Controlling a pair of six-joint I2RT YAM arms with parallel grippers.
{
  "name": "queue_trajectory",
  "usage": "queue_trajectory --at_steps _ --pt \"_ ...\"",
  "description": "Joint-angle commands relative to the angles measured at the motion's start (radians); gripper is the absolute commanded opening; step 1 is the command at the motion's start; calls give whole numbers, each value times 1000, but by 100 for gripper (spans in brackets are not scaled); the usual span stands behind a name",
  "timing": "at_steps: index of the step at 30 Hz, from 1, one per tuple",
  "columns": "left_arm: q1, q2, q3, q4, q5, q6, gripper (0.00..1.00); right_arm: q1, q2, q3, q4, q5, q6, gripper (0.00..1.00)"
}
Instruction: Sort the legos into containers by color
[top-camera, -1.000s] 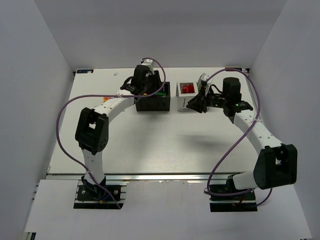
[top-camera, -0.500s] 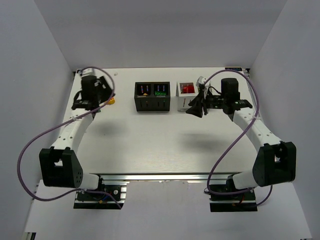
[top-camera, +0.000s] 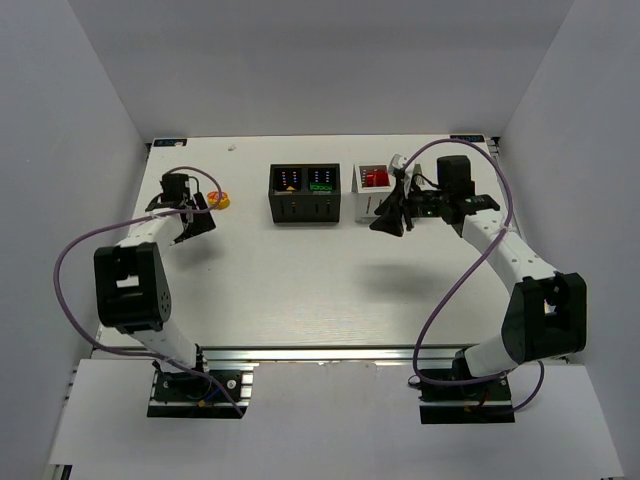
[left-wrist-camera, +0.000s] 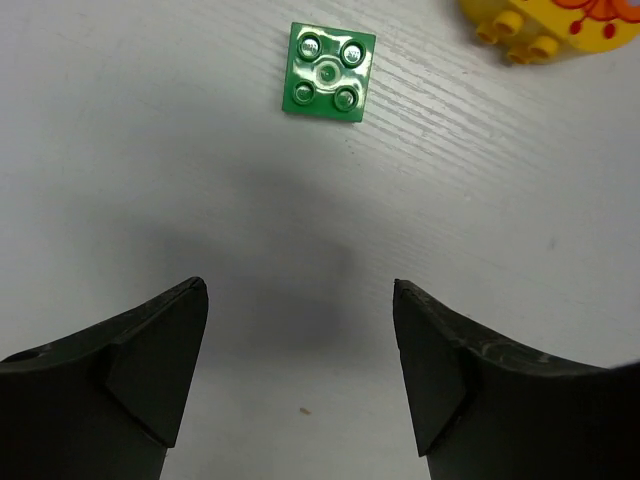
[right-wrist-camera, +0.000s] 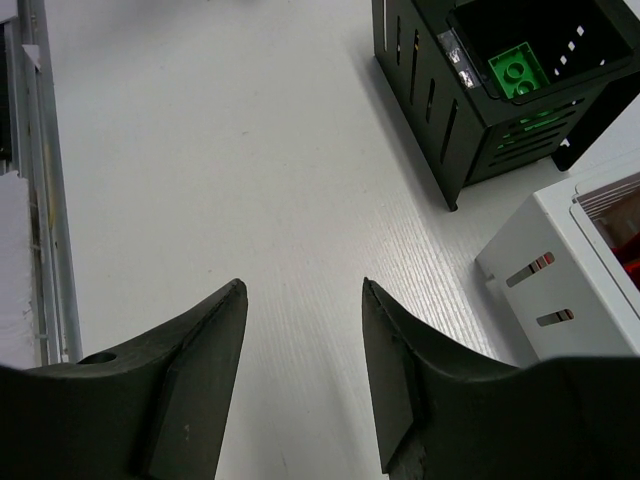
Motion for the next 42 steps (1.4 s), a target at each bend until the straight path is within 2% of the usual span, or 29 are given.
queue_trajectory --at_steps 1,5,11,15,19,27,31,35,36,38,39,42 --pt "12 55 66 48 8 71 84 4 4 44 1 -29 -8 55" --pt "15 147 115 70 39 95 79 5 10 49 2 -27 -6 56" --pt "17 196 122 153 7 115 77 7 16 54 -1 -20 -8 56" --pt "31 247 165 153 1 124 71 5 25 66 -9 -17 -9 55" --pt "35 268 165 215 1 128 69 7 33 87 -24 -15 -17 56" --pt "37 307 195 235 13 114 62 7 45 104 -39 -15 -26 56" --pt "40 304 187 242 19 115 53 7 45 104 -38 -14 -25 56" --pt "47 252 142 277 38 100 37 7 44 103 -38 -14 -26 56" --pt "47 236 129 294 47 95 30 5 44 101 -36 -15 -26 56" --pt "47 194 89 309 70 75 25 5 39 100 -38 -15 -25 55" --pt "47 145 77 320 90 65 20 5 37 98 -36 -14 -25 55" --pt "41 59 44 341 250 -16 17 5 30 91 -35 -7 -26 55"
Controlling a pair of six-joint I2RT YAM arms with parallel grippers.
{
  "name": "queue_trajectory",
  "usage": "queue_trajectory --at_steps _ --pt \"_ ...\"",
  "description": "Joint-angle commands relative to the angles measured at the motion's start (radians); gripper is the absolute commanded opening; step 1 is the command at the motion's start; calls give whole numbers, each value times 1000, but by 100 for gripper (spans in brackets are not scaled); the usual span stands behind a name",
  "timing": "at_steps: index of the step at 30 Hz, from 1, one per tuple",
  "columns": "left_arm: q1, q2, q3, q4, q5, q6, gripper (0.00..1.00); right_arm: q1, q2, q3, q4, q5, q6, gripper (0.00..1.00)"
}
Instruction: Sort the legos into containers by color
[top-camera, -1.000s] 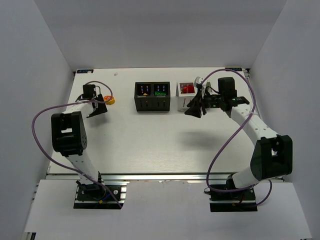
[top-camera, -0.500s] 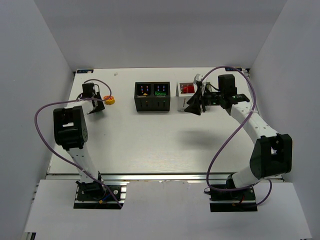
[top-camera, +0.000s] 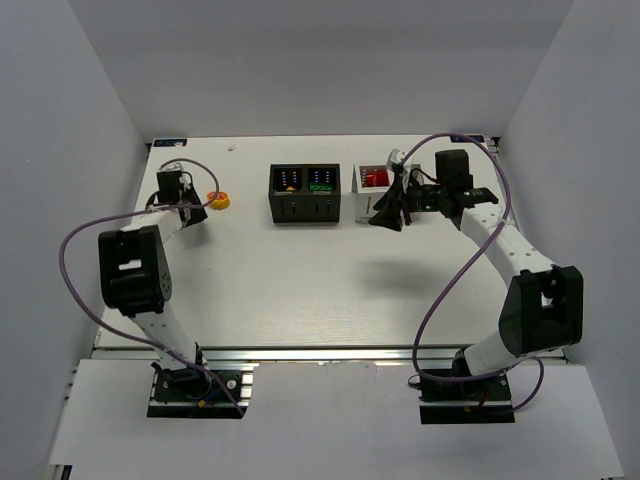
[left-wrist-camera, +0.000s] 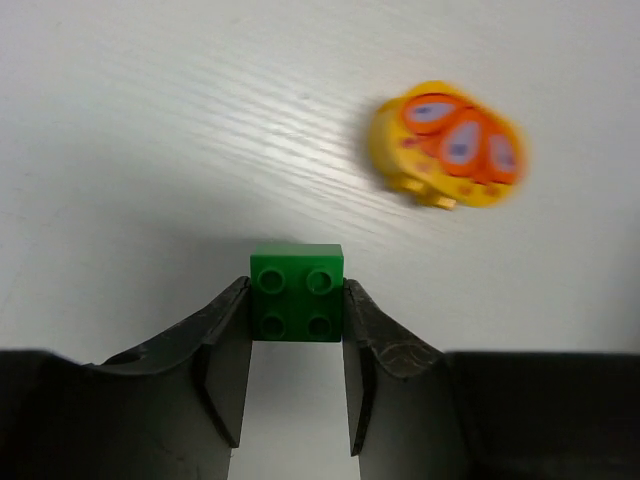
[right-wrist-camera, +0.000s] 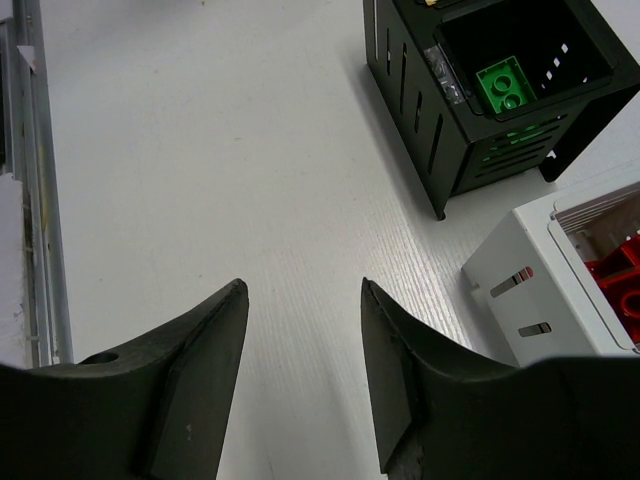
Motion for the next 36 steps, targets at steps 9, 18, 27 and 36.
queue_trajectory --at_steps 9,18,27,36 --pt "-321 -346 20 121 355 -256 16 2 -39 16 3 11 -9 14" --pt "-535 -165 243 92 291 -273 17 2 -71 -9 23 3 17 0" --pt "-595 -20 379 26 199 -233 24 0 -114 -47 29 17 19 2" --pt "-603 84 506 -59 136 -183 44 -9 -110 -30 -11 20 -19 7"
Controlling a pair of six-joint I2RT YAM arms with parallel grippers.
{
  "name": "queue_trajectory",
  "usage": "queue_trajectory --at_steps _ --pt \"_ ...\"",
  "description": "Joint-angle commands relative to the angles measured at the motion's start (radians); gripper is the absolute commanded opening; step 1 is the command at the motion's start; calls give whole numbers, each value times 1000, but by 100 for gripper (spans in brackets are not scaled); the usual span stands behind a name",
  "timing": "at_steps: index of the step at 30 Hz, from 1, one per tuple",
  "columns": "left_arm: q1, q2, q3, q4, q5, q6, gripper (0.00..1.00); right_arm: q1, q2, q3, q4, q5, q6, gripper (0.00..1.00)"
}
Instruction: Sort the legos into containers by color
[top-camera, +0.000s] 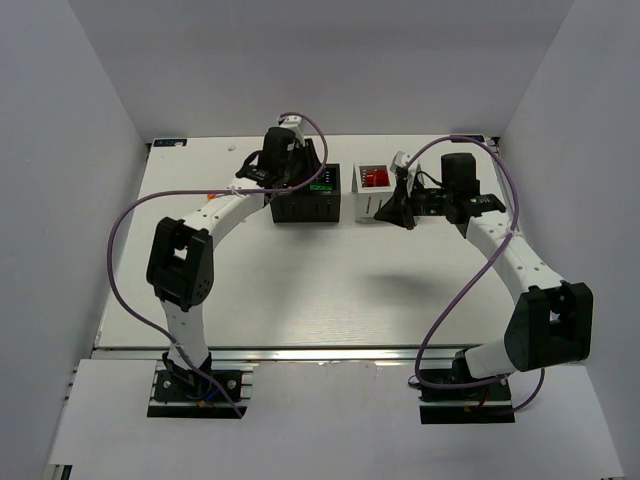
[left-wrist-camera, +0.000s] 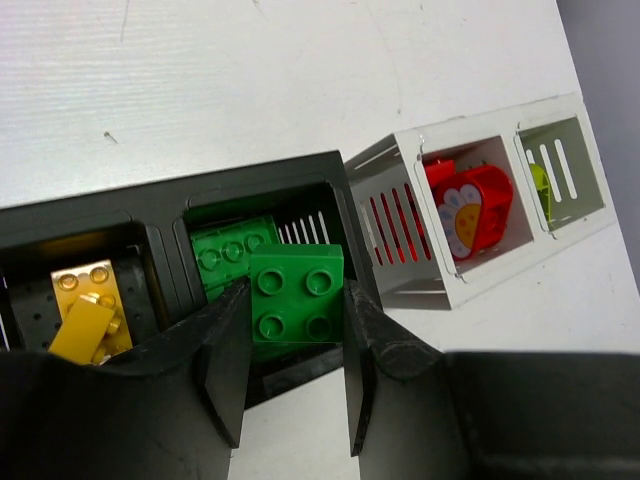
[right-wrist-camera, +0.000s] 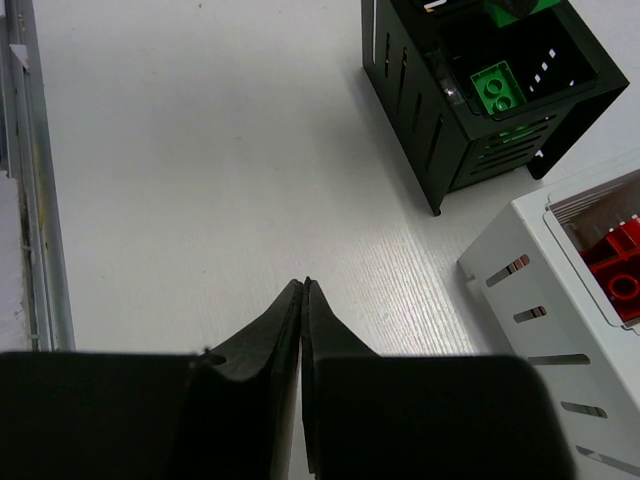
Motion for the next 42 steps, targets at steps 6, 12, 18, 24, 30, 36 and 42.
queue_trajectory --at_steps 6,12,18,24,30,36,42 --pt "-17 56 136 -97 -43 42 57 -22 -26 28 -83 12 -87 29" --pt "-22 30 143 -117 -48 52 61 -39 -57 25 -92 23 -87 42" --pt "-22 -20 176 -140 -58 81 62 -45 -68 38 -109 44 -96 42" --pt "36 -158 80 -120 -133 76 45 -51 -74 5 -21 84 -114 41" --pt "188 -377 -132 -182 -205 1 56 -57 -33 -8 194 144 -39 84" --pt "288 -510 -288 -224 -360 -31 83 -60 -14 34 187 193 -47 89" --pt "331 -545 -334 -266 -354 -93 87 -63 -75 87 29 342 -11 90"
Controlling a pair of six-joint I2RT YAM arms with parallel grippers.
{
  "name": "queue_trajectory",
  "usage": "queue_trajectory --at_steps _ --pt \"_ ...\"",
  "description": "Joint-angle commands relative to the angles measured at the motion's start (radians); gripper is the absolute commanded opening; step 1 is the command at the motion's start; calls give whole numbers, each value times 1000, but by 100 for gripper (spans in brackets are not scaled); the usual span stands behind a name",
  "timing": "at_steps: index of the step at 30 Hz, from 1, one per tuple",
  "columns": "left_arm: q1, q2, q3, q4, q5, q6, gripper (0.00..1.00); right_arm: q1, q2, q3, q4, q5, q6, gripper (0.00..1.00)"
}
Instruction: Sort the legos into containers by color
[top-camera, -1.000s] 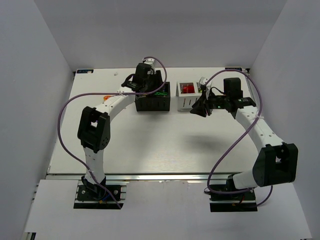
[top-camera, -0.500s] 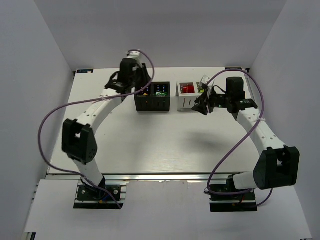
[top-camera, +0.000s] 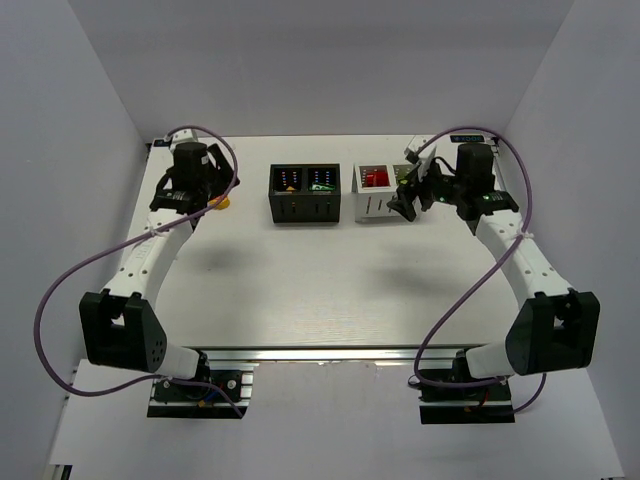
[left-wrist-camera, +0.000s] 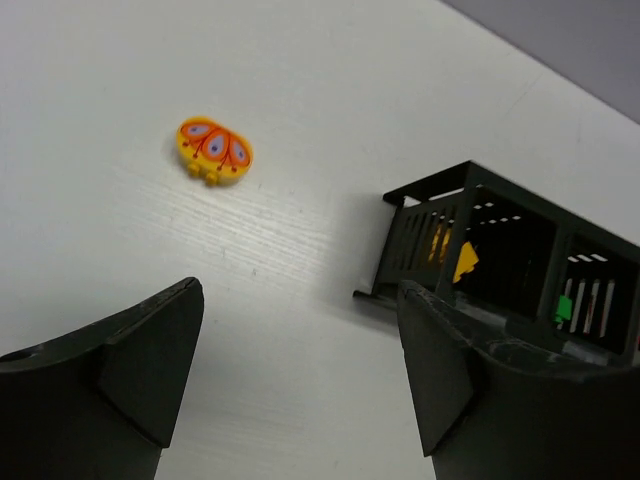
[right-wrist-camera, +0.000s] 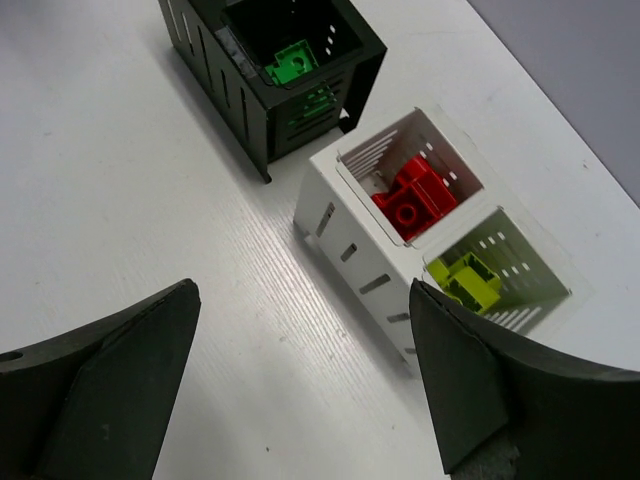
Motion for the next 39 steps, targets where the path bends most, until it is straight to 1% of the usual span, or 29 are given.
queue_trajectory --at_steps 1,4,8,9,10,12,14,16,20,21,23,24,28,30,31,34,39 --pt "17 -52 -23 -53 -21 -54 87 -4 -68 81 -111 91 -11 90" --pt "19 -84 -74 -41 16 -94 88 -5 -97 83 -130 184 24 89" --pt "31 -75 -91 -58 12 -140 88 -12 -123 69 -133 213 90 89" --pt "34 -64 -79 -75 9 -150 89 -12 -128 64 -136 213 101 89" --pt "34 -53 -65 -111 -1 -154 89 -10 -129 58 -139 186 101 89" --pt "37 -24 -43 -134 -11 -159 90 -12 -137 32 -123 142 102 89" --pt "53 14 -19 -159 17 -191 90 -12 -137 29 -118 112 112 89" --pt "53 42 7 -147 24 -190 90 -12 -152 20 -94 91 125 89" --pt "80 143 71 -171 9 -228 91 -12 -217 -38 -40 68 138 89" --pt "82 190 97 -177 6 -232 91 -13 -226 -46 -37 63 132 89" --pt "91 235 118 -174 5 -239 91 -13 -224 -42 -44 65 110 89" --pt "94 284 128 -176 5 -240 91 -13 -220 -37 -49 72 101 89" --pt "99 400 228 -197 -22 -245 91 -15 -223 -32 -52 83 73 89" --pt "103 441 257 -197 -42 -245 91 -15 -224 -37 -40 80 73 89" --pt "106 485 272 -202 -45 -245 91 -16 -223 -42 -35 77 73 90" --pt "122 571 380 -230 -37 -254 91 -21 -214 -58 -15 72 86 89" --pt "131 687 504 -251 -36 -246 91 -25 -195 -74 3 68 93 89"
